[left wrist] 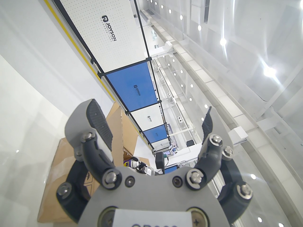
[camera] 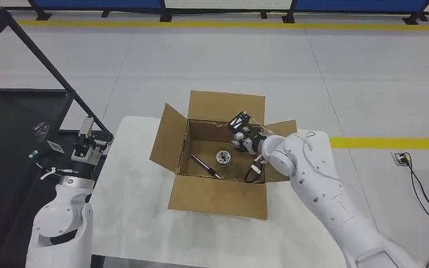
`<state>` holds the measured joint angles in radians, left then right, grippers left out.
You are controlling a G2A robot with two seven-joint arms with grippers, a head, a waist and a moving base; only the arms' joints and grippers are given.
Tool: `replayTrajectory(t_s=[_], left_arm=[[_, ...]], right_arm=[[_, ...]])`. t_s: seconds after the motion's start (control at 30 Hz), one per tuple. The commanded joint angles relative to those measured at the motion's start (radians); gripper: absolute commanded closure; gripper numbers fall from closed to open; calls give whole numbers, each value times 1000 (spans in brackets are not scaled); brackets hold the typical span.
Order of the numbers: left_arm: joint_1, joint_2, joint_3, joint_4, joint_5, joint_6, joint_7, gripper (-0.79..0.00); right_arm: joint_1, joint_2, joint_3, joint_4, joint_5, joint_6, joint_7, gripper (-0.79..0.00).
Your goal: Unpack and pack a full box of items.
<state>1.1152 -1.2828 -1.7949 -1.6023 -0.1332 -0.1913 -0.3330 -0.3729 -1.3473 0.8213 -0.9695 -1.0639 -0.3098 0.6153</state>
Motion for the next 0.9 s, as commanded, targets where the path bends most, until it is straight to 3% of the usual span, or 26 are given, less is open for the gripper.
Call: replayTrajectory(t_s=[0.0,0.2,0.3,0.4,0.87], left_arm=[[0,0,0,0,0,0,0,-785],[0,0,0,0,0,0,0,-785],[0,0,0,0,0,0,0,-785],[0,0,0,0,0,0,0,-785],[0,0,0,0,0,0,0,-785]], right_arm=[[18,-13,-24,51,-8,7,-4,-25],[46,-49,-73,139,-12,20,-26,-151],[55,-64,-88,172,-11,24,-31,-274],[65,-76,-98,200,-10,23,-40,-339],[86,-107,-100,264,-16,16,-81,-413]])
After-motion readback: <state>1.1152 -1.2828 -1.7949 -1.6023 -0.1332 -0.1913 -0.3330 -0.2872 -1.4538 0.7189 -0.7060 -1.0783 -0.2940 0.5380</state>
